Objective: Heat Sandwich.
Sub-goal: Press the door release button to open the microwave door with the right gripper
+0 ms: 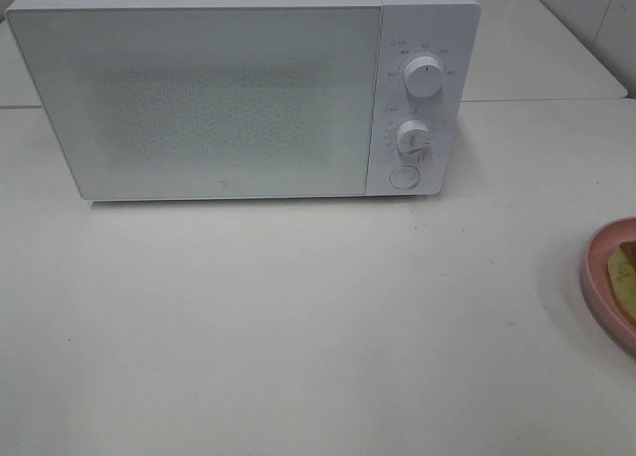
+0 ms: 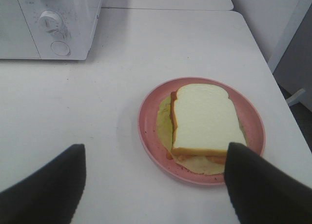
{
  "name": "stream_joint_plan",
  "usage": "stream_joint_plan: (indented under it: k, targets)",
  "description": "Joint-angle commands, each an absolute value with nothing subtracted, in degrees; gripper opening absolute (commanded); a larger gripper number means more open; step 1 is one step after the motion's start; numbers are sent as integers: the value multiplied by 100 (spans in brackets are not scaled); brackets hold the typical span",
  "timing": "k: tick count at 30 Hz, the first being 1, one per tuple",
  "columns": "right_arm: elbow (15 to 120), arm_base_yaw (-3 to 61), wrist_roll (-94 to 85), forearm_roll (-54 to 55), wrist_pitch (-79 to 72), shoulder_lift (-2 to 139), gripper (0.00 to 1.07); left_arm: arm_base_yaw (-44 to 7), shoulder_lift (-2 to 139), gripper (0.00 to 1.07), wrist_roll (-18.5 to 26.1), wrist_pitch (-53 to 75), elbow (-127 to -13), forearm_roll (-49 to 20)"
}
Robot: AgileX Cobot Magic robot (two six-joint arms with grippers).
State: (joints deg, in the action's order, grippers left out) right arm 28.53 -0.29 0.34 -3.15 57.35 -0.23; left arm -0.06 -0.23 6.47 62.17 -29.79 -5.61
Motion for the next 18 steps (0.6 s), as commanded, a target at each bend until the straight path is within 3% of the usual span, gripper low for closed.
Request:
stream_joint_plan:
  k: [1,18]
  targets:
    - [2853,-52,29,-321,5695,-183,75,6,-155,100,647,6148,-2974,-561]
    - [2865,-52,29,-309,5684,-160,75,6,-155,100,647,6148,-2974,-561]
